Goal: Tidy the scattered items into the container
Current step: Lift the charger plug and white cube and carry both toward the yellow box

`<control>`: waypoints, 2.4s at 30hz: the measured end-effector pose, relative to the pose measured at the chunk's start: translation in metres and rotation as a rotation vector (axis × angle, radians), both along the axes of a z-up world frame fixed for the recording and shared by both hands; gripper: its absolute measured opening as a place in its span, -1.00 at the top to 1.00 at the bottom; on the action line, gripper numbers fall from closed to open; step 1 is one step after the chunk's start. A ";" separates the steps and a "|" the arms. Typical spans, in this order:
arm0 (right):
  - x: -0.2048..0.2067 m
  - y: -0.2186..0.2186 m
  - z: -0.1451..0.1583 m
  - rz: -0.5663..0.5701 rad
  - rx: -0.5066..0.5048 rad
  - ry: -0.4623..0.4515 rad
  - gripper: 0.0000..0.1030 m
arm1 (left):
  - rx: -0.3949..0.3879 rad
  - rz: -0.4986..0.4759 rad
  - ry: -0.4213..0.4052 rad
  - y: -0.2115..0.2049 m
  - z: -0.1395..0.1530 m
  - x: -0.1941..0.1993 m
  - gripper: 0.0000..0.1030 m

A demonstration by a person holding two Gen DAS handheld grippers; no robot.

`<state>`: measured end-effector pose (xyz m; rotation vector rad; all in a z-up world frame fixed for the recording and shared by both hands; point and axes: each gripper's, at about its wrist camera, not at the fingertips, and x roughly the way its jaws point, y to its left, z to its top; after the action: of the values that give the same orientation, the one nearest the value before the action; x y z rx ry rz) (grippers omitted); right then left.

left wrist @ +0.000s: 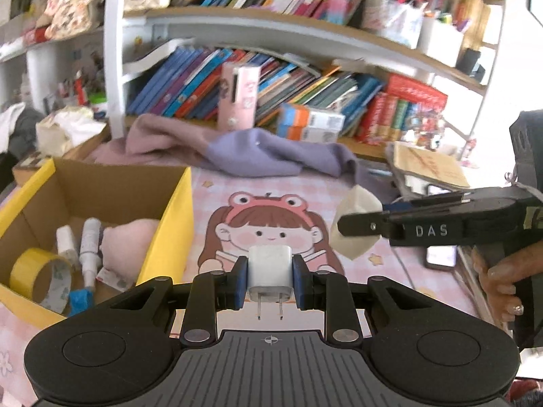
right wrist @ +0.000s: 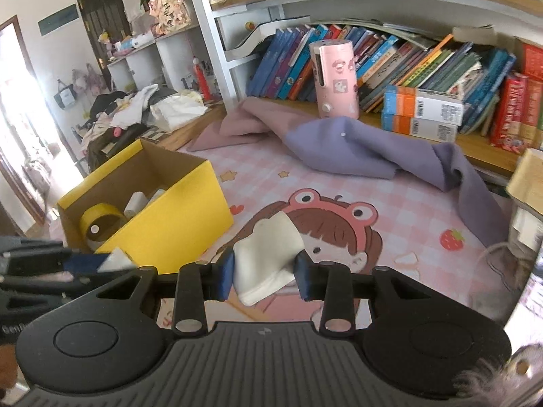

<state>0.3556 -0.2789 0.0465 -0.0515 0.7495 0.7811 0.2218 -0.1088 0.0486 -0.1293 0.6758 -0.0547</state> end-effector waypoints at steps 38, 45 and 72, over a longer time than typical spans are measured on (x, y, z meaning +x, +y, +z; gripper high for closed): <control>-0.289 0.078 0.009 -0.299 -0.036 -0.012 0.37 | 0.039 -0.219 -0.042 0.120 -0.002 -0.191 0.52; -0.312 0.101 0.005 -0.300 -0.053 0.005 0.37 | 0.035 -0.239 -0.041 0.137 -0.004 -0.204 0.52; -0.311 0.208 0.009 -0.068 -0.093 -0.010 0.38 | -0.015 -0.051 -0.037 0.227 -0.007 -0.227 0.52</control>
<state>0.0448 -0.0714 0.0551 -0.1132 0.7743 0.6808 -0.0053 0.1181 0.0418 -0.1248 0.6423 -0.1111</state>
